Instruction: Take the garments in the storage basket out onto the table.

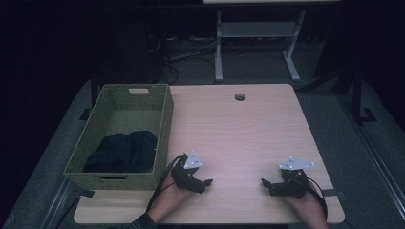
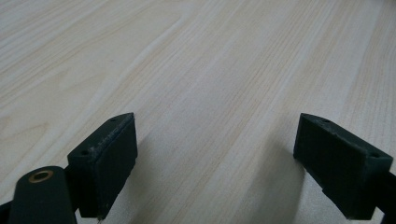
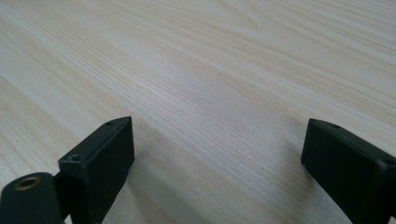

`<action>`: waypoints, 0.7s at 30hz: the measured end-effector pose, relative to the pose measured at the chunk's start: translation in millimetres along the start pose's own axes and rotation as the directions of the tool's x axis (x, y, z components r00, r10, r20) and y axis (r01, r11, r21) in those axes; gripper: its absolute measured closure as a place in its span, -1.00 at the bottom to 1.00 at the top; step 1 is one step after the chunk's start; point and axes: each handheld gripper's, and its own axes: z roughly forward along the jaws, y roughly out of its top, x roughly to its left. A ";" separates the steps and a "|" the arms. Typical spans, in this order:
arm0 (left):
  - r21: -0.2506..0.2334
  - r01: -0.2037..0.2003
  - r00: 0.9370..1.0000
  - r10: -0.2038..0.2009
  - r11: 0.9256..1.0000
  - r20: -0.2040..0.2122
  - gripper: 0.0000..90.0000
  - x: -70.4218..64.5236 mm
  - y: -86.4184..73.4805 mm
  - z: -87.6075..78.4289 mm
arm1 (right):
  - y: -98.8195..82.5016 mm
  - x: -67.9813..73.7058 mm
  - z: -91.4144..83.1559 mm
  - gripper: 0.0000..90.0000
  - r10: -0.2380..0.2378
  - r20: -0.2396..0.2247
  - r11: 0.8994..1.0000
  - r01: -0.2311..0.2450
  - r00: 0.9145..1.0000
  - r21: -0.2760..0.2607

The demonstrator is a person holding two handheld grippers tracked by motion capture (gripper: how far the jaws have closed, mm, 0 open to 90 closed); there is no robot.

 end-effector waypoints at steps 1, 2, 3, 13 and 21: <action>0.000 0.000 1.000 0.000 1.000 0.000 -0.71 0.0 0.0 0.0 | 0.0 0.0 0.0 -0.79 0.000 0.000 1.000 0.000 1.000 0.000; 0.000 0.000 1.000 0.000 1.000 0.000 -0.71 0.0 0.0 0.0 | 0.0 -0.1 0.0 -0.79 -0.002 0.000 1.000 0.002 1.000 0.000; 0.000 0.000 1.000 0.000 1.000 0.000 -0.71 0.0 0.0 0.0 | 0.0 0.0 0.0 -0.79 0.000 0.000 1.000 0.000 1.000 0.000; -0.001 0.004 1.000 -0.004 1.000 -0.002 -0.71 -0.3 0.1 0.1 | 0.0 -0.1 0.0 -0.79 -0.001 0.000 1.000 0.001 1.000 0.000; 0.000 0.003 1.000 -0.003 1.000 -0.003 -0.71 -0.3 0.2 0.1 | 0.0 -0.1 0.0 -0.79 -0.001 0.000 1.000 0.001 1.000 0.000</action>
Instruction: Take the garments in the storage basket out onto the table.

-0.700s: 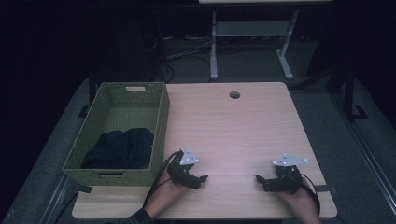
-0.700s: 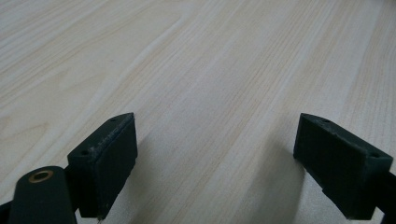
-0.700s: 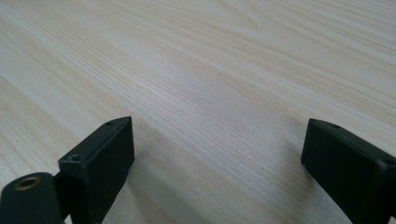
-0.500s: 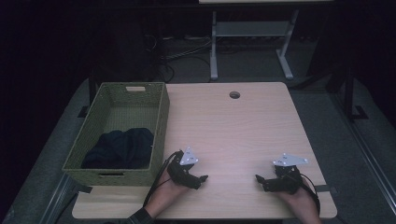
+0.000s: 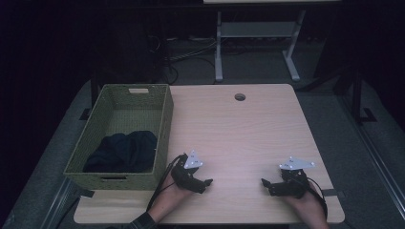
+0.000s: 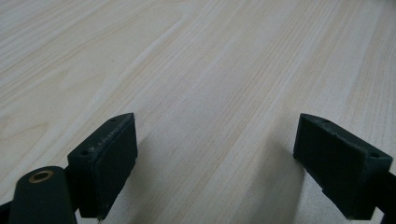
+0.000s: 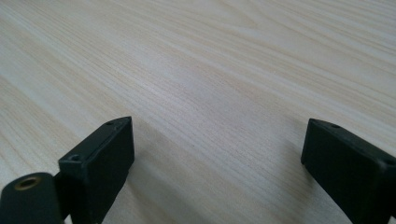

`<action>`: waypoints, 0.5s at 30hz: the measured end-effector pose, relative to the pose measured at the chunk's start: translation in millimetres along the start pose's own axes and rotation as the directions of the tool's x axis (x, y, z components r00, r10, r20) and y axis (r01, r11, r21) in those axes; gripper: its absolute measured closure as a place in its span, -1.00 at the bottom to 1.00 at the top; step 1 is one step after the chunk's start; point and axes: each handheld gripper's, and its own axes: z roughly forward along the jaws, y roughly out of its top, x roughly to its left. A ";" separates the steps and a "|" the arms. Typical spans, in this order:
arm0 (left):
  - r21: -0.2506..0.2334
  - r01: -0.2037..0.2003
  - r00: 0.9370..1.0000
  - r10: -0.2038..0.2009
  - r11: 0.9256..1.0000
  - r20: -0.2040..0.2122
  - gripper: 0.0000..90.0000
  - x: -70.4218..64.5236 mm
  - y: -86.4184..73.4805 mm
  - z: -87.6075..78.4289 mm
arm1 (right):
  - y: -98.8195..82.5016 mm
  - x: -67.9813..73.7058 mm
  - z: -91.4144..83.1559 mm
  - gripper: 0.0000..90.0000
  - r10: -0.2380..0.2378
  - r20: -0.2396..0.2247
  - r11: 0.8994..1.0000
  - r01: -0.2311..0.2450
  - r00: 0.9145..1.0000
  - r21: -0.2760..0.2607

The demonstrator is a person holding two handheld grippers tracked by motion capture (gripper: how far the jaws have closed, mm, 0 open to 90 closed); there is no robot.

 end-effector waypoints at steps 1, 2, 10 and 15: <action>0.000 0.000 1.000 0.000 1.000 0.000 -0.71 0.0 0.0 0.0 | 0.0 0.1 0.0 -0.79 0.001 0.000 1.000 -0.001 1.000 0.000; 0.000 0.000 1.000 0.000 1.000 0.000 -0.71 0.0 0.0 0.0 | 0.0 0.0 0.0 -0.79 0.001 0.000 1.000 -0.001 1.000 0.000; 0.000 0.000 1.000 0.000 1.000 0.000 -0.71 0.0 0.0 0.0 | 0.0 0.1 0.0 -0.79 0.001 0.000 1.000 -0.001 1.000 0.000; 0.000 0.011 1.000 -0.011 1.000 0.010 -0.70 1.7 0.5 -0.9 | 0.0 0.1 0.0 -0.79 0.001 0.000 1.000 -0.001 1.000 0.000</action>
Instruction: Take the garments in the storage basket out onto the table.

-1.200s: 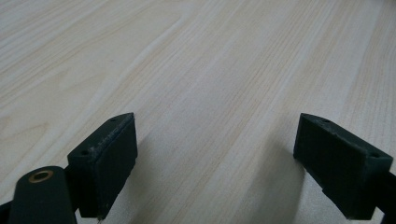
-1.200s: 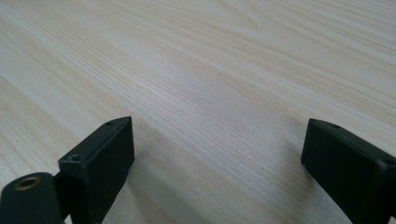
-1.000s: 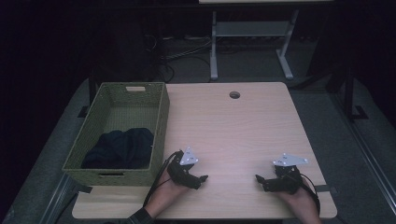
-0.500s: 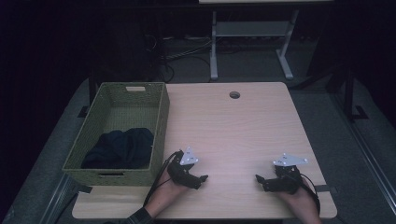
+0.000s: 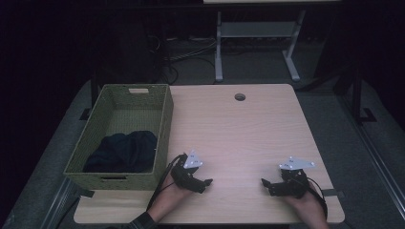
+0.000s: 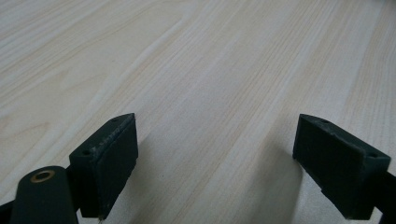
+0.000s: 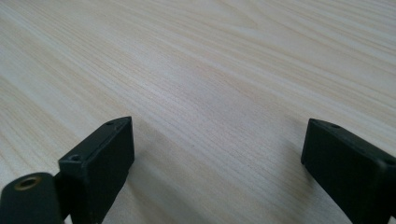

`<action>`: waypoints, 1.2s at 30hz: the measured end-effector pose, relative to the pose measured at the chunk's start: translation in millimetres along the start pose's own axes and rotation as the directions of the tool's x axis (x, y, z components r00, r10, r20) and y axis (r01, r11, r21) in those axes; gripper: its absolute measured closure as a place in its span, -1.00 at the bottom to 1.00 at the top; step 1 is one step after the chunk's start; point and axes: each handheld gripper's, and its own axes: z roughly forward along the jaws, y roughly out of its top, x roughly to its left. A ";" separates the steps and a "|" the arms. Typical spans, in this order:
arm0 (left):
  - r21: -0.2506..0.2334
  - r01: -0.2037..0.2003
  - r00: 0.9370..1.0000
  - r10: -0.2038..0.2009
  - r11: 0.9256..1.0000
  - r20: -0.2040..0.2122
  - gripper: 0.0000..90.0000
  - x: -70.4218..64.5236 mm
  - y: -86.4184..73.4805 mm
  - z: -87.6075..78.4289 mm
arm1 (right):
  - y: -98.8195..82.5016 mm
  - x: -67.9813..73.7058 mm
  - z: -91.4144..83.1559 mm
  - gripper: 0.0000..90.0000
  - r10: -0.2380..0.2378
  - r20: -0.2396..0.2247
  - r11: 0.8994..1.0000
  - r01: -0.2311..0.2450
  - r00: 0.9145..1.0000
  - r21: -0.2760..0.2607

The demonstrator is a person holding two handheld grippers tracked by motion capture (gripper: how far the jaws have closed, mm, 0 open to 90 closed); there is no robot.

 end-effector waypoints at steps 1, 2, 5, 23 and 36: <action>0.000 0.004 1.000 -0.004 1.000 0.005 -0.70 0.6 0.2 -0.5 | 0.0 0.0 0.0 -0.79 0.001 0.000 1.000 -0.001 1.000 0.000; -0.001 0.004 1.000 -0.004 1.000 0.004 -0.70 0.9 0.5 -0.9 | 0.0 0.0 0.0 -0.79 0.000 0.000 1.000 0.000 1.000 0.000; -0.005 0.005 1.000 -0.005 1.000 0.002 -0.70 1.3 1.7 -2.2 | 0.0 0.0 0.0 -0.79 0.000 0.000 1.000 0.000 1.000 0.000; -0.033 -0.021 1.000 0.021 0.999 -0.018 -0.70 0.5 12.2 -12.1 | 0.0 0.0 0.0 -0.79 0.000 0.000 1.000 0.000 1.000 0.000; -0.056 -0.013 1.000 0.013 0.998 -0.003 -0.70 1.8 18.0 -18.1 | 0.0 -0.1 -0.1 -0.79 -0.001 0.000 1.000 0.001 1.000 0.000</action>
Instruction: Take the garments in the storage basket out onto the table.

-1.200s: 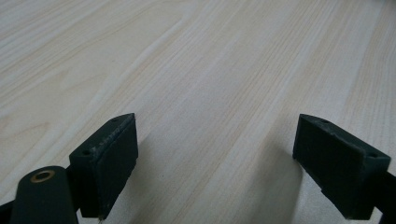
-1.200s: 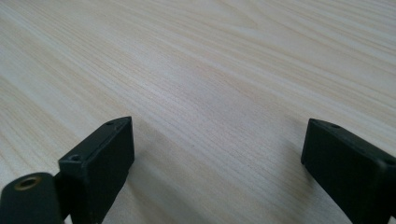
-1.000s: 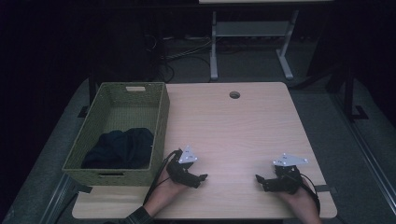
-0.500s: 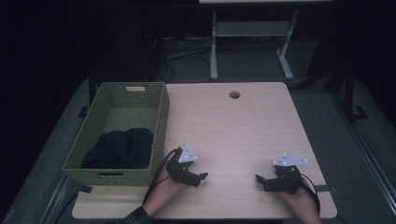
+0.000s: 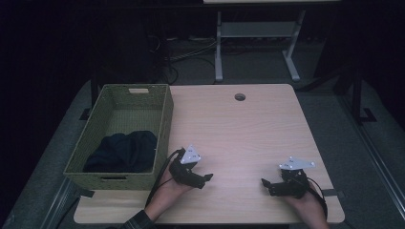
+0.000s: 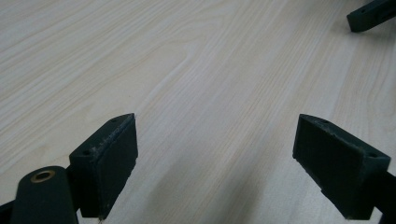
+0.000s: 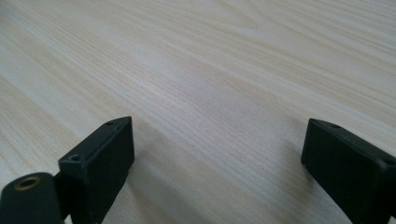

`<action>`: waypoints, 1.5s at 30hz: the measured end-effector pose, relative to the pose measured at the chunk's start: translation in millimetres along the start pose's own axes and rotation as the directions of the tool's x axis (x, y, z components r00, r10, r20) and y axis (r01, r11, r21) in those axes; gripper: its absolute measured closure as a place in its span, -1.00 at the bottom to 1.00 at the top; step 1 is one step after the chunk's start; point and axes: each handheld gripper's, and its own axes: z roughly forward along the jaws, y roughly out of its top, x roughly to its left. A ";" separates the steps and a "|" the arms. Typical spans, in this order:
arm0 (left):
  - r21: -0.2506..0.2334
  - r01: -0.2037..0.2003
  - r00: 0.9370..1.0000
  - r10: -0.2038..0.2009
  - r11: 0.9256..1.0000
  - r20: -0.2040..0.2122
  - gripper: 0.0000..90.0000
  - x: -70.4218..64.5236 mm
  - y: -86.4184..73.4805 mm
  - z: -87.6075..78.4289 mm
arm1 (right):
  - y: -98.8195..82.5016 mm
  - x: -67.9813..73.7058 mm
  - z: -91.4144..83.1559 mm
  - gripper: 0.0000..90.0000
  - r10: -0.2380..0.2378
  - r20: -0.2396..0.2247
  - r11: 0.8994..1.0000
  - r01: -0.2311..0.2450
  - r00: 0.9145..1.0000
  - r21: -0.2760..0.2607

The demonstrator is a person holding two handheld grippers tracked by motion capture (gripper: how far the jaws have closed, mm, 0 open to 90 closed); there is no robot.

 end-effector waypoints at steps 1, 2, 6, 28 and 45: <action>-0.004 0.001 1.000 -0.001 1.000 0.000 -0.70 0.0 0.2 -0.4 | 0.0 0.1 0.0 -0.79 0.001 0.000 1.000 -0.001 1.000 0.000; -0.004 -0.001 1.000 0.001 1.000 0.000 -0.70 -0.1 0.7 -1.0 | 0.0 0.1 0.0 -0.79 0.000 0.000 1.000 0.000 1.000 0.000; -0.015 0.002 1.000 -0.003 1.000 -0.003 -0.70 -0.6 2.4 -2.2 | 0.0 0.1 0.0 -0.79 0.001 0.000 1.000 -0.001 1.000 0.000; -0.043 0.011 1.000 -0.011 0.999 0.012 -0.70 2.6 13.3 -10.8 | 0.0 0.1 0.0 -0.79 0.001 0.000 1.000 -0.001 1.000 0.000; -0.050 0.006 1.000 -0.004 0.999 0.031 -0.70 3.8 22.4 -17.8 | 0.0 0.1 0.0 -0.79 0.002 0.000 1.000 -0.002 1.000 0.000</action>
